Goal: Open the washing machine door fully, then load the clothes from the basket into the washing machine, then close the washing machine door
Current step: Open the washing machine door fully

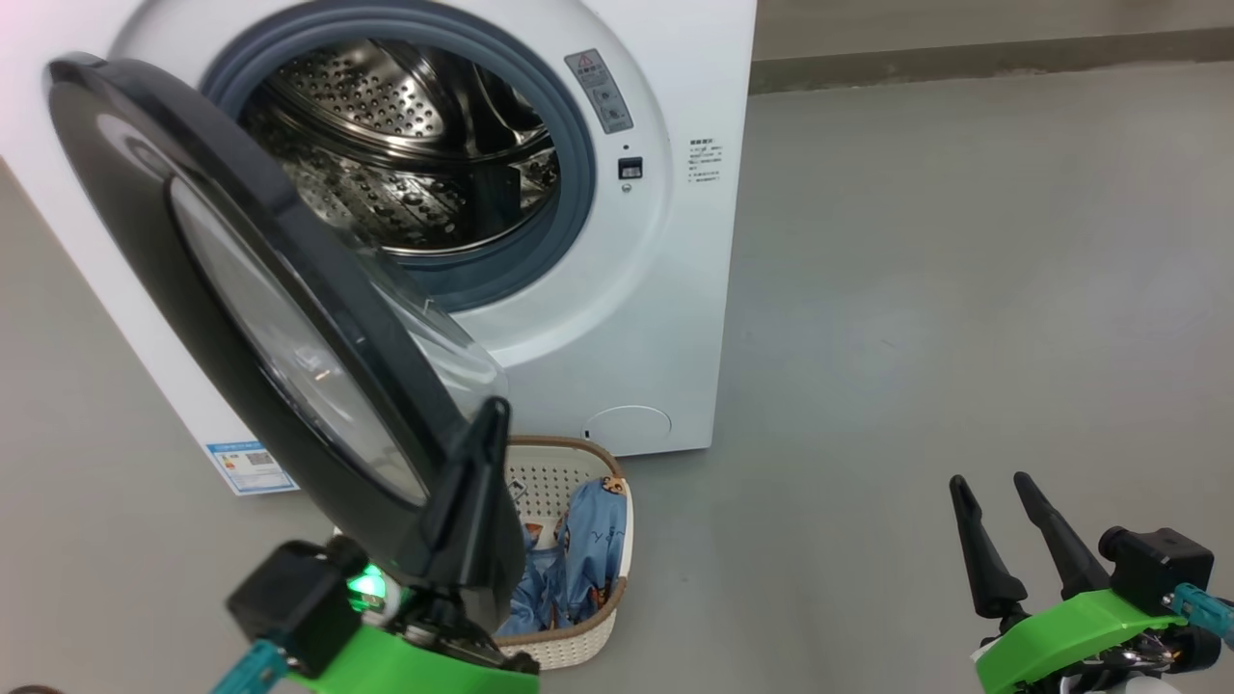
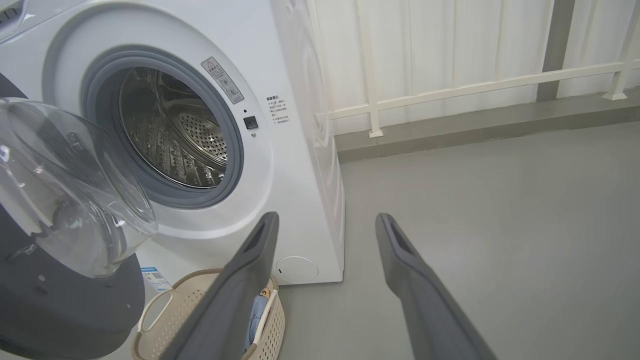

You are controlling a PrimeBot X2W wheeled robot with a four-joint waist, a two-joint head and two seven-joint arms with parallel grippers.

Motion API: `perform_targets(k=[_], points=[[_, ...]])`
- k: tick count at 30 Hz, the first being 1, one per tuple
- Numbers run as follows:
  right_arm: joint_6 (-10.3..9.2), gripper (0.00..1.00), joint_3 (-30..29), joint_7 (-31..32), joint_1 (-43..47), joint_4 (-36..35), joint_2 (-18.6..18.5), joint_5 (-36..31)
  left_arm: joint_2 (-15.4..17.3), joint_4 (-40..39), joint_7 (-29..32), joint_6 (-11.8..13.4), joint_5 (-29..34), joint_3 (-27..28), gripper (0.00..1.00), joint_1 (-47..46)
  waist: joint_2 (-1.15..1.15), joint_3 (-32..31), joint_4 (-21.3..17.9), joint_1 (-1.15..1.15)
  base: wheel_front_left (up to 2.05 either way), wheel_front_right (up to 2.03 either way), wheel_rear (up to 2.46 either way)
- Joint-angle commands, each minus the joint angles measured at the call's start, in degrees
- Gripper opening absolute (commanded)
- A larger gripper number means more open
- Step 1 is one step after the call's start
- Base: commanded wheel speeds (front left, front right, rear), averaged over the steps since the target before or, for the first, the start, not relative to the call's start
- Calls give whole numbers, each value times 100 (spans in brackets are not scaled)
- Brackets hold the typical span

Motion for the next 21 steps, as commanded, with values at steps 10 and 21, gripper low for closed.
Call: perform_targets(k=[10,21], points=[[33,100,231,-47,-326,-47,-15,-62,-154,811,-2,-193,-219,-147,0,-306,0,174,-305,0,0,0,0],[33,100,318,-29,-390,10,-30,-47,-230,1874,-198,-228,-442,-51,0,-494,0,216,-658,0,0,0,0]])
